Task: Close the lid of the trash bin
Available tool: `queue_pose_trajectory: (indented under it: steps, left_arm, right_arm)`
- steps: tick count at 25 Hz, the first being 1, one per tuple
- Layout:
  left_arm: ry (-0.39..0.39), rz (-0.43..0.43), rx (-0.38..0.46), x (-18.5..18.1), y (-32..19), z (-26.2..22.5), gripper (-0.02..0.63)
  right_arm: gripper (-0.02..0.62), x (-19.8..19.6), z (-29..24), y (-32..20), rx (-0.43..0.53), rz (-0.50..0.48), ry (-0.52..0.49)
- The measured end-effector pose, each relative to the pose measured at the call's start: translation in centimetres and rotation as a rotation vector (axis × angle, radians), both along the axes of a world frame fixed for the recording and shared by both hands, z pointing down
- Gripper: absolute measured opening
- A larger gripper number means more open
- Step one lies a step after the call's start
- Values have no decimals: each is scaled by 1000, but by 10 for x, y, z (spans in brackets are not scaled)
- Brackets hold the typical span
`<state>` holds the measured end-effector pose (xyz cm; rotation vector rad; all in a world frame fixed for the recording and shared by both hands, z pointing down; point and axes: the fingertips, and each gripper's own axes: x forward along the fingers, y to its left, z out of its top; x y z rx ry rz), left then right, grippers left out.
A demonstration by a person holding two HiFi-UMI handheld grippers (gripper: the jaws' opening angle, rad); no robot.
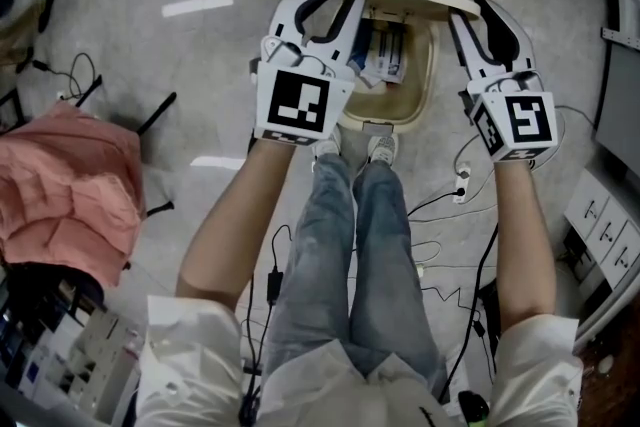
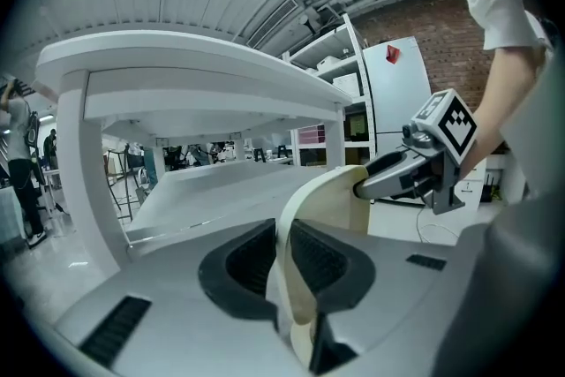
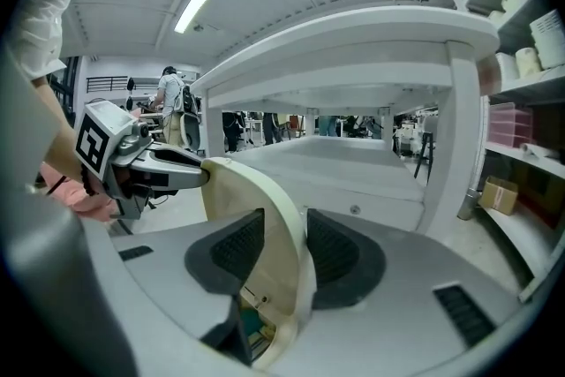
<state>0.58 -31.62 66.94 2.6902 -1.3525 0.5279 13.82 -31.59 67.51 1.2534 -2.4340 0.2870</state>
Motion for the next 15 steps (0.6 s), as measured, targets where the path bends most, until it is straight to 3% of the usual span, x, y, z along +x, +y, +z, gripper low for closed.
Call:
queue_pose_trajectory:
  steps: [11,15]
  left_arm:
    - [-67,23,27,0,-1,1,58]
    - [-57,13,30,1,-1,-1,55]
  right_arm:
    - [112,6,0,-2,16,11,27]
    - [106,6,0,-1,20,1,46]
